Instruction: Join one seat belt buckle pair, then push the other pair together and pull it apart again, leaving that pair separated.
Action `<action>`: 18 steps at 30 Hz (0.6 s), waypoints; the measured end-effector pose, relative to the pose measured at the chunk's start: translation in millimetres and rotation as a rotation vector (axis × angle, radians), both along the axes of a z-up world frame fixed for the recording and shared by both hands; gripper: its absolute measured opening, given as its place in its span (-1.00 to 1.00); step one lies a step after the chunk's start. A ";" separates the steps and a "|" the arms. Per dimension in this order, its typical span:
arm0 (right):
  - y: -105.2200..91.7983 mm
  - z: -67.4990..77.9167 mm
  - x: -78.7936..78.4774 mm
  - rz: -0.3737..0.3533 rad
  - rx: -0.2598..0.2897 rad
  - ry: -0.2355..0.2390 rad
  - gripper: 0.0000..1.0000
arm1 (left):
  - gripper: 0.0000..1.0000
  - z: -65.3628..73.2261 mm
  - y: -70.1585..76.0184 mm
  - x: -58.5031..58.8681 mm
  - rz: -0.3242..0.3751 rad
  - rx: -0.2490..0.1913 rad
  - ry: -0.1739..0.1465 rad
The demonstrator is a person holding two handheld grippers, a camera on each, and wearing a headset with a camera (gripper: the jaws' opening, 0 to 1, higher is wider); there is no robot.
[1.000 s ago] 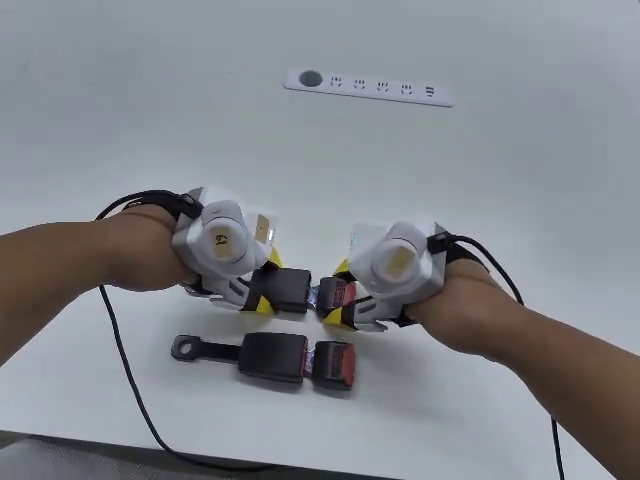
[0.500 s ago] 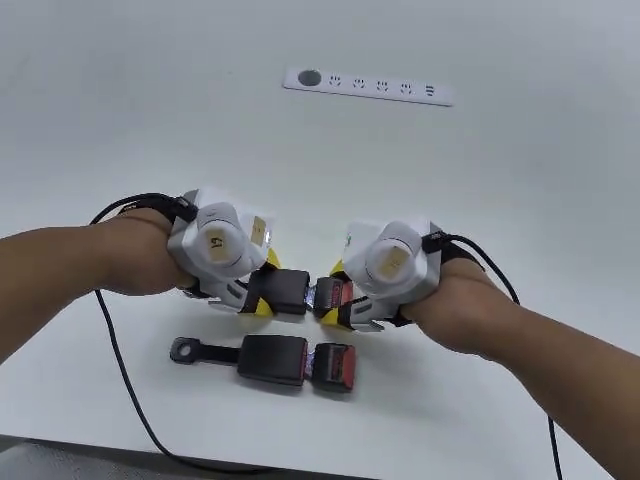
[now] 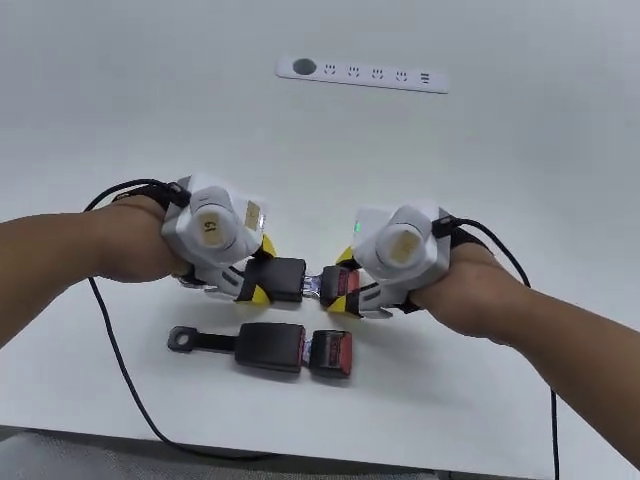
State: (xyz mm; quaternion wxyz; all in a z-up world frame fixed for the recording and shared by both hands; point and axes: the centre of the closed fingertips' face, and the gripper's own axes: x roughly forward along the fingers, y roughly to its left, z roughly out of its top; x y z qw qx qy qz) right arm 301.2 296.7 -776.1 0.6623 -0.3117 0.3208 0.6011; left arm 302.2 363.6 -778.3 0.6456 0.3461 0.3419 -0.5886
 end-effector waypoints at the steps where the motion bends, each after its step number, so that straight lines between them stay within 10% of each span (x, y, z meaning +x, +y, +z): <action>1: -0.2 0.5 -1.3 -0.004 0.011 0.011 -0.38 | -0.34 0.0 0.1 0.0 -0.005 0.001 -0.001; 18: -54.7 -2.6 1.3 -0.035 -0.032 0.017 -0.36 | -0.33 -0.4 0.9 1.0 -0.012 0.005 0.011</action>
